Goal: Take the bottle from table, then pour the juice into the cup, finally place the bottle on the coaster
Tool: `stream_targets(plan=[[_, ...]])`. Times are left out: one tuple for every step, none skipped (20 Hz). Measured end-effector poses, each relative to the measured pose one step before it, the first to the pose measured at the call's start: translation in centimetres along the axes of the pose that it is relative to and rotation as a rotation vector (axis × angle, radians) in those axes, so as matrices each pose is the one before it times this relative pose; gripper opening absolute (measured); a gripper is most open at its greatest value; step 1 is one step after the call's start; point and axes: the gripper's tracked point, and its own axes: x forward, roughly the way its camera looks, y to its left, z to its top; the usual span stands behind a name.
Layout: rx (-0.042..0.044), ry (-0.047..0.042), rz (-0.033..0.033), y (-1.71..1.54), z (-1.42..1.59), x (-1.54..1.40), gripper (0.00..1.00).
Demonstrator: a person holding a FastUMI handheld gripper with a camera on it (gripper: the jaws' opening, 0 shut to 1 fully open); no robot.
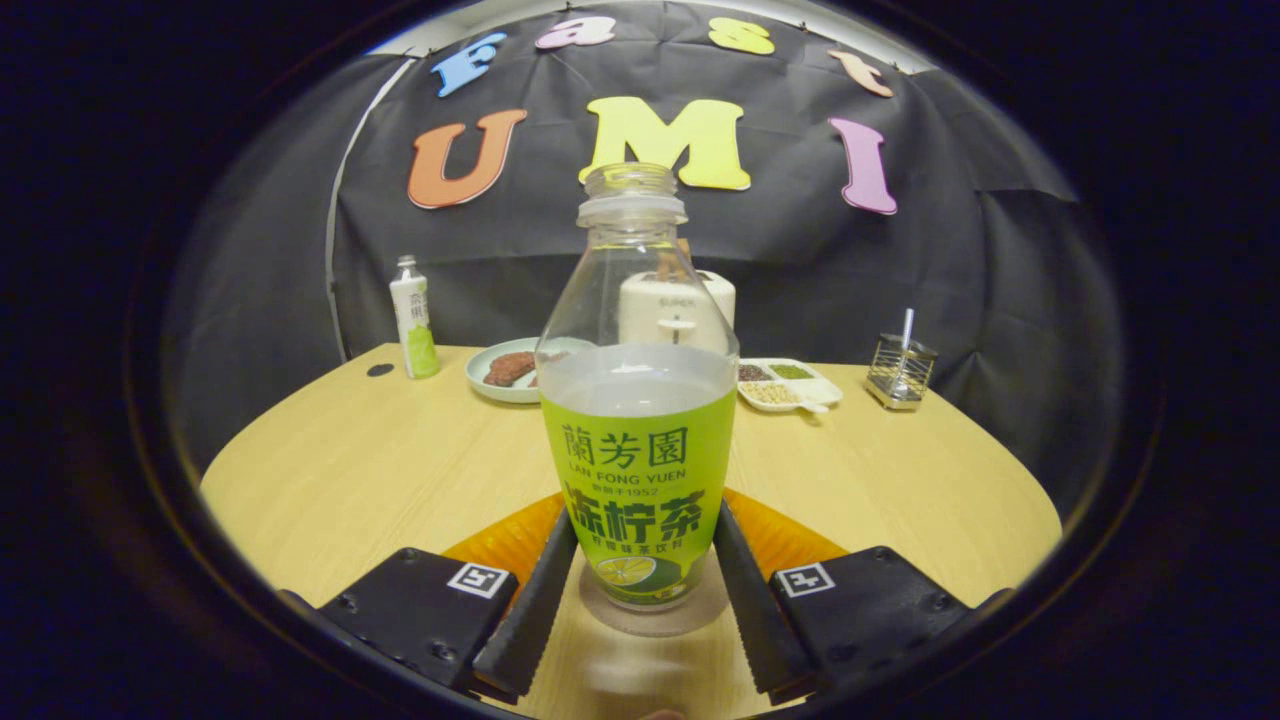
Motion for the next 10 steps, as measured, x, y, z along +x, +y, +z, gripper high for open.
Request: stream_targets(plan=[[-0.00021, -0.00189, -0.00112, -0.062, -0.072, 0.149, 0.82], [0.00371, 0.00075, -0.00111, -0.085, -0.119, 0.052, 0.82], [0.00471, 0.00287, 0.00186, -0.005, -0.22, 0.135, 0.82], [0.00015, 0.00395, 0.00151, 0.039, -0.116, 0.057, 0.83], [-0.00257, -0.00108, -0.00168, 0.007, -0.091, 0.113, 0.83], [-0.0037, -0.00079, -0.00177, 0.0, 0.126, -0.286, 0.83], [-0.00268, -0.00292, -0.00146, 0.06, -0.05, 0.155, 0.83], [-0.00203, 0.00131, 0.00073, 0.013, 0.05, -0.092, 0.83], [-0.0025, 0.00029, 0.00703, 0.119, 0.039, -0.063, 0.84], [0.00025, -0.0011, 0.00713, 0.112, 0.045, -0.092, 0.84]])
